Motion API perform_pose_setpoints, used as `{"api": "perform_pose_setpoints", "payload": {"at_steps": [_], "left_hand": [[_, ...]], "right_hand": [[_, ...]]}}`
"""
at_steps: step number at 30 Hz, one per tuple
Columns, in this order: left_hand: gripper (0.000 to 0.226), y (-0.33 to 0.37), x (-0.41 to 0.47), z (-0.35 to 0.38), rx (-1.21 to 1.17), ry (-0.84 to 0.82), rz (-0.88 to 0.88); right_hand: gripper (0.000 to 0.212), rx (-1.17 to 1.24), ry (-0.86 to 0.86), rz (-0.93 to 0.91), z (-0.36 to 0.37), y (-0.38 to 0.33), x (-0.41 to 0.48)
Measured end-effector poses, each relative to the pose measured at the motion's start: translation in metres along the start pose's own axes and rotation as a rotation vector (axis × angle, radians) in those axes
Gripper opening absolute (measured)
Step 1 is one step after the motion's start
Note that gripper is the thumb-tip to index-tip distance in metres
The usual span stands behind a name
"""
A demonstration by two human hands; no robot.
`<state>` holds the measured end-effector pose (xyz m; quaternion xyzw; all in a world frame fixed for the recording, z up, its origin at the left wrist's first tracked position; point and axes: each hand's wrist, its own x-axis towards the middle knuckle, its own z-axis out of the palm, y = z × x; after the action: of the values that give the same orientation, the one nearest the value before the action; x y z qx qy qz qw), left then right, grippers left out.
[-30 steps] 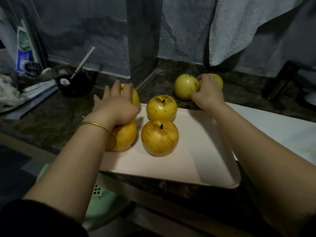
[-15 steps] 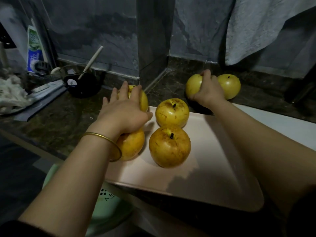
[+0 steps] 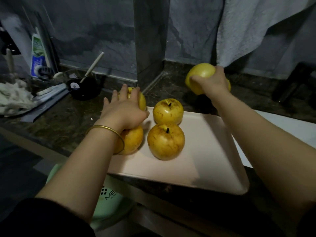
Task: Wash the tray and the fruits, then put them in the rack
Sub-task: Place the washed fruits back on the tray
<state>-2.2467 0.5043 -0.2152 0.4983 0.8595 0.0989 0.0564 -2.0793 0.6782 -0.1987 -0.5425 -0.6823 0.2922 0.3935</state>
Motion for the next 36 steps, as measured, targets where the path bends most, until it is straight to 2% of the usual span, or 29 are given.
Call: {"api": "perform_pose_setpoints", "payload": {"at_steps": [1, 3, 7, 10, 16, 19, 24, 36], "left_hand": [[0.082, 0.000, 0.000, 0.000, 0.003, -0.001, -0.002], [0.082, 0.001, 0.000, 0.000, 0.002, 0.001, -0.006], [0.081, 0.002, -0.002, -0.001, 0.006, 0.006, -0.014], [0.081, 0.003, -0.003, -0.002, 0.020, 0.004, -0.016], [0.080, 0.005, -0.004, -0.003, 0.041, 0.006, -0.022], [0.080, 0.005, -0.004, -0.003, 0.041, 0.008, -0.025], [0.080, 0.005, -0.004, -0.003, 0.044, 0.010, -0.022], [0.080, 0.005, -0.002, -0.002, 0.047, 0.020, -0.025]], "right_hand": [[0.090, 0.152, -0.032, 0.065, -0.005, -0.004, -0.003], [0.096, 0.290, -0.057, 0.149, -0.016, -0.009, -0.010], [0.073, 0.322, -0.105, 0.129, -0.037, -0.003, -0.022], [0.060, 0.254, -0.186, 0.049, -0.048, 0.006, -0.036], [0.079, -0.020, -0.249, -0.172, -0.050, 0.022, -0.059], [0.089, -0.063, -0.289, -0.170, -0.047, 0.027, -0.067], [0.086, -0.200, -0.353, -0.230, -0.047, 0.039, -0.068], [0.101, -0.406, -0.387, -0.368, -0.049, 0.043, -0.075]]}}
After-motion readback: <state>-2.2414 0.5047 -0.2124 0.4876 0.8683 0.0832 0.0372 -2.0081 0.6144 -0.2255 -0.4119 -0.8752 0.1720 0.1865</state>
